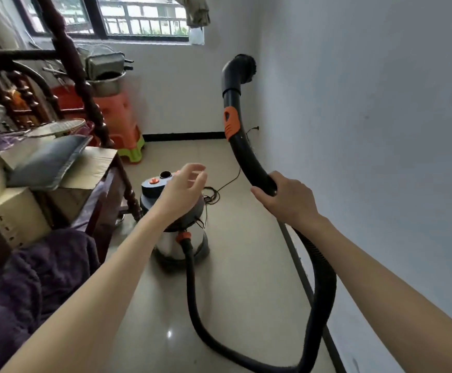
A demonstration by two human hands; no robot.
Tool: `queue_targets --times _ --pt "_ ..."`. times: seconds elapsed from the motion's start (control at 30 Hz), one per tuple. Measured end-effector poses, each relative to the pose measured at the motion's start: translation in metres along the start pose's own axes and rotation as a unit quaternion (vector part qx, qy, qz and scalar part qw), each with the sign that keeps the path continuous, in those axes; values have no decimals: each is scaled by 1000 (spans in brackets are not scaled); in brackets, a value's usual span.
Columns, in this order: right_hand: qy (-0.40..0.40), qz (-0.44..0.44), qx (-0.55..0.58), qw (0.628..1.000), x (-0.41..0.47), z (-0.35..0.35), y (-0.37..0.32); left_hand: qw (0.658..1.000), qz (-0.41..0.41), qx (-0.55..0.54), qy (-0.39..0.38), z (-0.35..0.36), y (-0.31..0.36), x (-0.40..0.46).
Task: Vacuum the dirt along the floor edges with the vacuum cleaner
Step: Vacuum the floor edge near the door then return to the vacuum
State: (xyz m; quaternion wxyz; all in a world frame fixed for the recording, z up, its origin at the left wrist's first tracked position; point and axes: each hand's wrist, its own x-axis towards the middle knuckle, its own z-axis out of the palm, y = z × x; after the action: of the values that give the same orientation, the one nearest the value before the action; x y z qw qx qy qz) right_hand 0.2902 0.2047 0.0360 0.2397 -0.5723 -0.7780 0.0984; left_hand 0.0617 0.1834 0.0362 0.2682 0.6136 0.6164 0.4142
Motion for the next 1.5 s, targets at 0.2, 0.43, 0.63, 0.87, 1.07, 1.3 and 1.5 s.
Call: queue_targets --times 0.2,0.43,0.63,0.87,1.07,1.3,1.5 --pt "25 -43 -43 998 120 27 -11 990 42 126 51 -41 -44 76" --pt "31 -62 -30 997 262 85 -36 976 14 214 43 -85 -125 189" --pt "28 -72 -4 997 352 130 -48 967 12 254 29 -106 -167 270" --pt "-17 -60 27 998 445 183 -38 954 16 297 23 -108 -215 348" --pt "-81 -43 97 991 525 245 -17 940 -10 340 15 -85 -264 419" --pt "-210 -69 50 974 576 343 34 924 -116 362 -36 -29 -345 467" --pt "-256 -26 112 960 572 434 61 924 -168 328 -105 12 -425 463"
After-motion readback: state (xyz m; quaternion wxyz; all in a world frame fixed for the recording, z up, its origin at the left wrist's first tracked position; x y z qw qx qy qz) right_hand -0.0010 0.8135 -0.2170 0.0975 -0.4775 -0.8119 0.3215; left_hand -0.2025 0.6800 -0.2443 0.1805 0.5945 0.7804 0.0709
